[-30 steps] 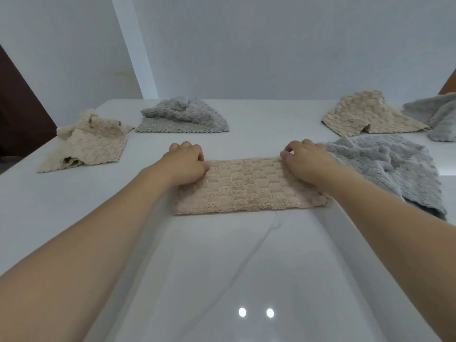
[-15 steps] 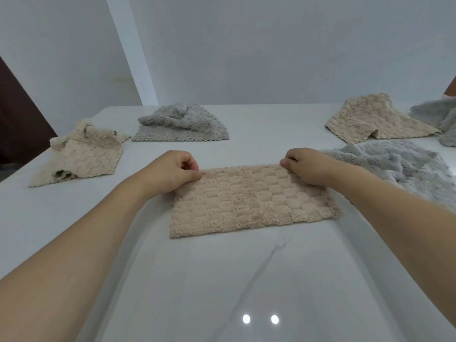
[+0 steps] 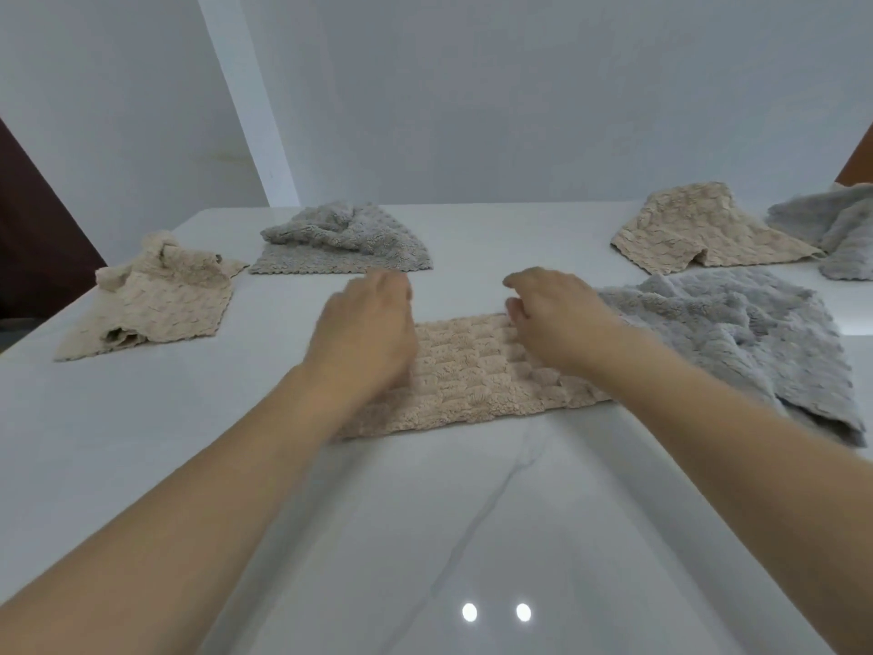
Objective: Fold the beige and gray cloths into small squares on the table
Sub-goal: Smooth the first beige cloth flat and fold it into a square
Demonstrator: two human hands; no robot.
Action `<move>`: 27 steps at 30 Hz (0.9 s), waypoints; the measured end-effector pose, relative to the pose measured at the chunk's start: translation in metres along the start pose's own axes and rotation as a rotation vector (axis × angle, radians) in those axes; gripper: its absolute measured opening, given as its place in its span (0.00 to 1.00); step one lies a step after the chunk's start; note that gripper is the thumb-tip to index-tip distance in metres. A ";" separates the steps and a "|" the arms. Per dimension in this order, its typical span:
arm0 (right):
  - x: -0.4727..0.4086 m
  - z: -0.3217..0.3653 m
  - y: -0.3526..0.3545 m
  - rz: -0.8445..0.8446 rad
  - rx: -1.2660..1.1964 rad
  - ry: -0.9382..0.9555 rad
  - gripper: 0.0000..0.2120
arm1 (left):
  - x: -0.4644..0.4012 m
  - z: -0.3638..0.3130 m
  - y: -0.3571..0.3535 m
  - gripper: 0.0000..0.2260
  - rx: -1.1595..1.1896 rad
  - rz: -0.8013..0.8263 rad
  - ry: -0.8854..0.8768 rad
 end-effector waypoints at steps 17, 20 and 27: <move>0.073 0.019 -0.027 0.097 0.085 -0.261 0.24 | 0.067 0.030 -0.029 0.29 -0.276 0.546 0.035; 0.044 0.009 -0.036 0.198 0.043 -0.151 0.25 | 0.094 0.001 -0.004 0.29 -0.312 0.656 0.039; 0.005 0.034 0.020 0.209 0.288 -0.084 0.18 | 0.119 -0.025 0.025 0.17 -0.177 0.696 -0.111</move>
Point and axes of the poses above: each hand's wrist, its own x-axis away from the middle knuckle, its own y-axis out of the back of the hand, z = x × y, the point moved 7 cm from there along -x, towards the middle knuckle, and after that the axes turned 2 degrees about z, right-handed, at the moved point
